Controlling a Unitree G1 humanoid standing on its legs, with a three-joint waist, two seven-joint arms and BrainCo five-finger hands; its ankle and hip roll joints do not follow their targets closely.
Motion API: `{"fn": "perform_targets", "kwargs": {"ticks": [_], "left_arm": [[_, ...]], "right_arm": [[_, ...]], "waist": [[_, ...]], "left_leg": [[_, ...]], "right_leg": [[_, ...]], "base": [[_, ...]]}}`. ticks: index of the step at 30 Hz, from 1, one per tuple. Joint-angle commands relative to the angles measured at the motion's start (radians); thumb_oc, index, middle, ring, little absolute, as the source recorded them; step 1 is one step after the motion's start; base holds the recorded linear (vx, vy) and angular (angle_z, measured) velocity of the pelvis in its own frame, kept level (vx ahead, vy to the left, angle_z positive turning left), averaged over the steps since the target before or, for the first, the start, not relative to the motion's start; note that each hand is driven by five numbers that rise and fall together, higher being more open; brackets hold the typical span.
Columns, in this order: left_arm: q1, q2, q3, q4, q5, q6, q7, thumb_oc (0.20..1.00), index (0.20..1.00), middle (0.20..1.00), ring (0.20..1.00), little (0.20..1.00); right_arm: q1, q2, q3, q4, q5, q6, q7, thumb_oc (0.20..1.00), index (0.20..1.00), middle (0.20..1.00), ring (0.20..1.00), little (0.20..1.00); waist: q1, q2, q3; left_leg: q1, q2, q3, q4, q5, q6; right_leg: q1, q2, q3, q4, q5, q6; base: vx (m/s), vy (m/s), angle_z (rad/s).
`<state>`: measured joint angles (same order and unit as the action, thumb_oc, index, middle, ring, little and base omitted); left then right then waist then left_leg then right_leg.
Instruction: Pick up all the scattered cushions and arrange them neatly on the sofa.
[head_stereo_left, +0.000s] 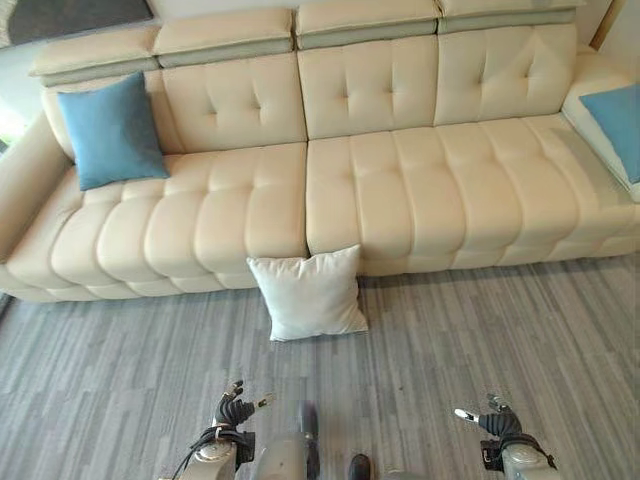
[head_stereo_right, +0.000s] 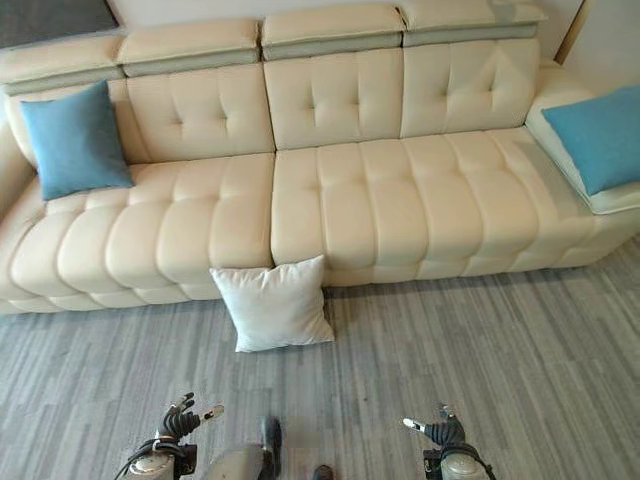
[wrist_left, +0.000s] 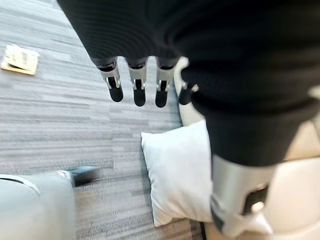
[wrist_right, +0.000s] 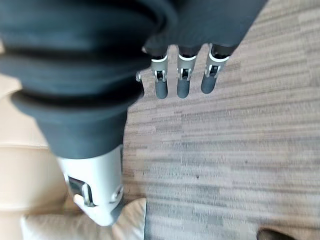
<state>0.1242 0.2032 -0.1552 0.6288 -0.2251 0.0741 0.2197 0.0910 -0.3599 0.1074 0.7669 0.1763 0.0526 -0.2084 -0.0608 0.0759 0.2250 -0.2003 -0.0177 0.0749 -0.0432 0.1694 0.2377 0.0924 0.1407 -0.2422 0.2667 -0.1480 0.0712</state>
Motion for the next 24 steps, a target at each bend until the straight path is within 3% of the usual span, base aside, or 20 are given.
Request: {"fn": "perform_targets", "kwargs": {"ticks": [1, 4, 10, 11, 12, 13, 14, 15, 17, 18, 19, 20, 21, 24], "left_arm": [[-0.021, 0.057, 0.01, -0.024, -0.022, -0.021, 0.025, 1.0, 1.0, 1.0, 1.0, 1.0], [-0.011, 0.055, 0.016, -0.022, -0.016, -0.018, 0.024, 1.0, 1.0, 1.0, 1.0, 1.0], [-0.017, 0.066, 0.013, 0.006, -0.011, -0.024, 0.023, 1.0, 1.0, 1.0, 1.0, 1.0], [-0.024, 0.08, 0.012, -0.002, -0.011, -0.026, 0.023, 1.0, 1.0, 1.0, 1.0, 1.0], [-0.024, 0.08, 0.012, -0.002, -0.011, -0.026, 0.023, 1.0, 1.0, 1.0, 1.0, 1.0], [-0.026, 0.085, 0.009, -0.005, -0.012, -0.025, 0.024, 1.0, 1.0, 1.0, 1.0, 1.0], [-0.036, 0.093, 0.008, -0.007, -0.012, -0.02, 0.027, 1.0, 1.0, 1.0, 1.0, 1.0], [-0.037, 0.093, 0.009, -0.007, -0.013, -0.02, 0.027, 1.0, 1.0, 1.0, 1.0, 1.0], [-0.042, 0.101, 0.01, -0.028, -0.017, -0.016, 0.033, 1.0, 1.0, 1.0, 1.0, 1.0], [-0.041, 0.103, 0.01, -0.034, -0.015, -0.015, 0.033, 1.0, 1.0, 1.0, 1.0, 1.0], [-0.048, 0.101, 0.005, -0.035, -0.013, -0.014, 0.027, 1.0, 1.0, 1.0, 1.0, 1.0], [-0.048, 0.101, 0.005, -0.035, -0.013, -0.014, 0.027, 1.0, 1.0, 1.0, 1.0, 1.0], [-0.058, 0.101, 0.009, -0.023, -0.014, -0.015, 0.025, 1.0, 1.0, 1.0, 1.0, 1.0], [-0.065, 0.102, 0.015, -0.017, -0.013, -0.012, 0.02, 1.0, 1.0, 1.0, 1.0, 1.0]], "right_arm": [[-0.022, -0.016, -0.01, -0.02, -0.012, -0.002, -0.01, 1.0, 1.0, 1.0, 1.0, 1.0], [-0.02, -0.012, -0.007, -0.014, -0.023, 0.004, -0.006, 1.0, 1.0, 1.0, 1.0, 1.0], [-0.027, 0.02, 0.005, -0.005, -0.041, 0.008, 0.009, 1.0, 1.0, 1.0, 1.0, 1.0], [-0.032, 0.034, 0.009, -0.003, -0.036, 0.004, 0.013, 1.0, 1.0, 1.0, 1.0, 1.0], [-0.032, 0.035, 0.009, -0.003, -0.036, 0.004, 0.013, 1.0, 1.0, 1.0, 1.0, 1.0], [-0.033, 0.041, 0.015, -0.005, -0.04, 0.003, 0.013, 1.0, 1.0, 1.0, 1.0, 1.0], [-0.038, 0.054, 0.019, -0.006, -0.034, 0.005, 0.012, 1.0, 1.0, 1.0, 1.0, 1.0], [-0.038, 0.054, 0.019, -0.006, -0.034, 0.005, 0.012, 1.0, 1.0, 1.0, 1.0, 1.0], [-0.046, 0.064, 0.024, -0.012, -0.036, 0.007, 0.003, 1.0, 1.0, 1.0, 1.0, 1.0], [-0.045, 0.066, 0.026, -0.011, -0.035, 0.007, 0.004, 1.0, 1.0, 1.0, 1.0, 1.0], [-0.047, 0.069, 0.033, 0.002, -0.028, 0.007, 0.007, 1.0, 1.0, 1.0, 1.0, 1.0], [-0.047, 0.069, 0.033, 0.002, -0.028, 0.007, 0.007, 1.0, 1.0, 1.0, 1.0, 1.0], [-0.05, 0.07, 0.033, 0.016, -0.016, 0.004, 0.003, 1.0, 1.0, 1.0, 1.0, 1.0], [-0.045, 0.067, 0.028, 0.014, -0.006, -0.002, 0.001, 1.0, 1.0, 1.0, 1.0, 1.0]], "waist": [[0.029, -0.069, 0.003], [0.031, -0.067, -0.003], [0.048, -0.082, -0.053], [0.051, -0.091, -0.061], [0.053, -0.091, -0.061], [0.055, -0.095, -0.062], [0.051, -0.092, -0.05], [0.053, -0.094, -0.051], [0.045, -0.09, -0.019], [0.036, -0.085, -0.01], [0.026, -0.08, -0.003], [0.026, -0.08, -0.003], [0.025, -0.079, 0.005], [0.02, -0.093, 0.008]], "left_leg": [[0.11, 0.086, -0.011, -0.044, -0.03, -0.325], [0.077, 0.097, 0.024, -0.044, -0.024, -0.347], [0.138, 0.06, 0.044, -0.044, -0.066, -0.298], [0.159, 0.041, 0.052, -0.044, -0.101, -0.267], [0.159, 0.041, 0.054, -0.044, -0.101, -0.266], [0.17, 0.03, 0.056, -0.044, -0.116, -0.251], [0.201, 0.009, 0.053, -0.044, -0.146, -0.222], [0.2, 0.008, 0.055, -0.044, -0.146, -0.221], [0.252, -0.022, 0.065, -0.044, -0.189, -0.193], [0.258, -0.021, 0.061, -0.044, -0.194, -0.191], [0.261, -0.011, 0.056, -0.044, -0.188, -0.195], [0.261, -0.011, 0.057, -0.044, -0.188, -0.195], [0.272, -0.006, 0.066, -0.044, -0.194, -0.208], [0.303, -0.019, 0.062, -0.044, -0.206, -0.222]], "right_leg": [[0.022, -0.191, 0.002, -0.289, 0.005, -0.065], [0.068, -0.201, -0.002, -0.293, -0.004, -0.055], [0.109, -0.259, 0.018, -0.287, 0.011, -0.001], [0.082, -0.286, 0.036, -0.224, 0.034, 0.014], [0.08, -0.287, 0.038, -0.22, 0.032, 0.015], [0.053, -0.298, 0.049, -0.154, 0.046, 0.023], [-0.018, -0.321, 0.063, -0.001, 0.101, 0.025], [-0.023, -0.323, 0.066, 0.006, 0.098, 0.026], [-0.093, -0.372, 0.068, 0.18, 0.197, 0.032], [-0.12, -0.353, 0.085, 0.208, 0.186, 0.024], [-0.201, -0.264, 0.13, 0.215, 0.103, 0.002], [-0.201, -0.264, 0.131, 0.215, 0.103, 0.002], [-0.232, -0.214, 0.105, 0.109, 0.049, -0.006], [-0.227, -0.15, 0.082, -0.117, 0.087, 0.014]], "base": [[0.2, 0.091, -0.82], [0.34, 0.211, 0.34], [0.35, 0.336, 0.24], [0.3, 0.358, 0.03], [0.29, 0.394, 0.17], [0.19, 0.376, 0.27], [0.19, 0.376, 0.3], [0.14, 0.347, 0.08], [0.19, 0.38, 0.11], [0.2, 0.335, 0.18], [0.07, 0.095, -0.12], [0.13, 0.054, 0.15], [0.16, 0.007, 0.09], [0.19, -0.022, -0.03]]}}
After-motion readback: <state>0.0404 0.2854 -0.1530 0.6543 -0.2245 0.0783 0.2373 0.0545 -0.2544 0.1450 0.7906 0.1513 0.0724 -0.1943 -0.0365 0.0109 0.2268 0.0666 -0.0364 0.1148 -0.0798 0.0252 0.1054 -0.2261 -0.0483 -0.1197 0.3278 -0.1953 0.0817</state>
